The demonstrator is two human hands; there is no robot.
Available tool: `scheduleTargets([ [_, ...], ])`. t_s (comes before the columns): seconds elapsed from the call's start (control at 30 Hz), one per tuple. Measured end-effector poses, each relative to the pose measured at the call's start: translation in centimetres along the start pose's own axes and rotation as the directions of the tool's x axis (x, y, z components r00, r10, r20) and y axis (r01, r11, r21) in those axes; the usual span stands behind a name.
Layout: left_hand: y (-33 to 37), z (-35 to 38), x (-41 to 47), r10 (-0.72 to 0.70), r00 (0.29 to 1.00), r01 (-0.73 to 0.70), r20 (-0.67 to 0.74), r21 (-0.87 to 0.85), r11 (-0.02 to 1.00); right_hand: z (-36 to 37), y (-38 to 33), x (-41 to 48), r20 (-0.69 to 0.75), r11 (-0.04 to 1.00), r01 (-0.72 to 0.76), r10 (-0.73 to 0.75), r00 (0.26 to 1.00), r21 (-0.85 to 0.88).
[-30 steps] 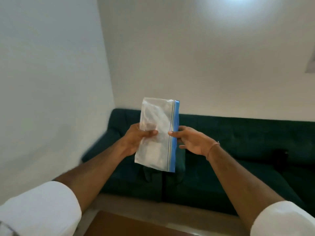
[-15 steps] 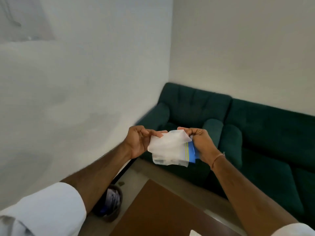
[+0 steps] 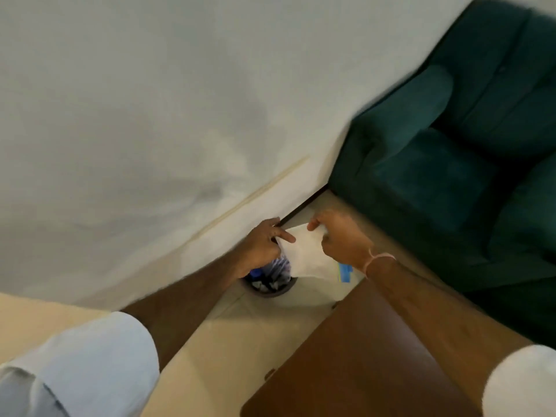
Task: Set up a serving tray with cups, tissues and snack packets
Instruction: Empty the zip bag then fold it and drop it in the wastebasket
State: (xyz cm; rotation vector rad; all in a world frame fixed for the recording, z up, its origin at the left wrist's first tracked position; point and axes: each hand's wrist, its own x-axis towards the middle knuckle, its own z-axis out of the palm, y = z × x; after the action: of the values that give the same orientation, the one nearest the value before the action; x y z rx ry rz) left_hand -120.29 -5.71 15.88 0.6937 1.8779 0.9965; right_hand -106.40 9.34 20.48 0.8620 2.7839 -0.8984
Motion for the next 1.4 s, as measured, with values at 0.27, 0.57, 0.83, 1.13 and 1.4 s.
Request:
scheduleTargets([
  [0.27, -21.1, -1.0, 6.6, -0.198, 0.977, 0.188, -0.072, -0.134, 0.973, 22.7, 5.8, 14.7, 0.174, 0.972, -0.061, 0.102, 0.979, -0.229],
  [0.57, -37.7, 1.7, 9.0, -0.256, 0.964, 0.239, -0.076, -0.182, 0.954, 42.3, 11.5, 22.2, 0.421, 0.951, -0.022, 0.157, 0.893, -0.308],
  [0.83, -40.4, 2.4, 9.2, -0.315, 0.948, 0.299, -0.042, -0.217, 0.929, 46.1, 13.4, 22.0, 0.599, 0.934, -0.029, 0.252, 0.76, -0.356],
  [1.13, -31.5, 0.1, 8.7, -0.25, 0.963, 0.229, -0.098, -0.183, 0.956, 34.3, 6.9, 20.1, 0.313, 0.965, -0.104, 0.179, 0.933, -0.241],
  [1.4, -11.2, -5.3, 7.0, -0.075, 0.976, 0.08, -0.206, 0.018, 0.997, 15.4, -1.1, 13.9, 0.094, 0.991, -0.117, 0.123, 0.988, -0.065],
])
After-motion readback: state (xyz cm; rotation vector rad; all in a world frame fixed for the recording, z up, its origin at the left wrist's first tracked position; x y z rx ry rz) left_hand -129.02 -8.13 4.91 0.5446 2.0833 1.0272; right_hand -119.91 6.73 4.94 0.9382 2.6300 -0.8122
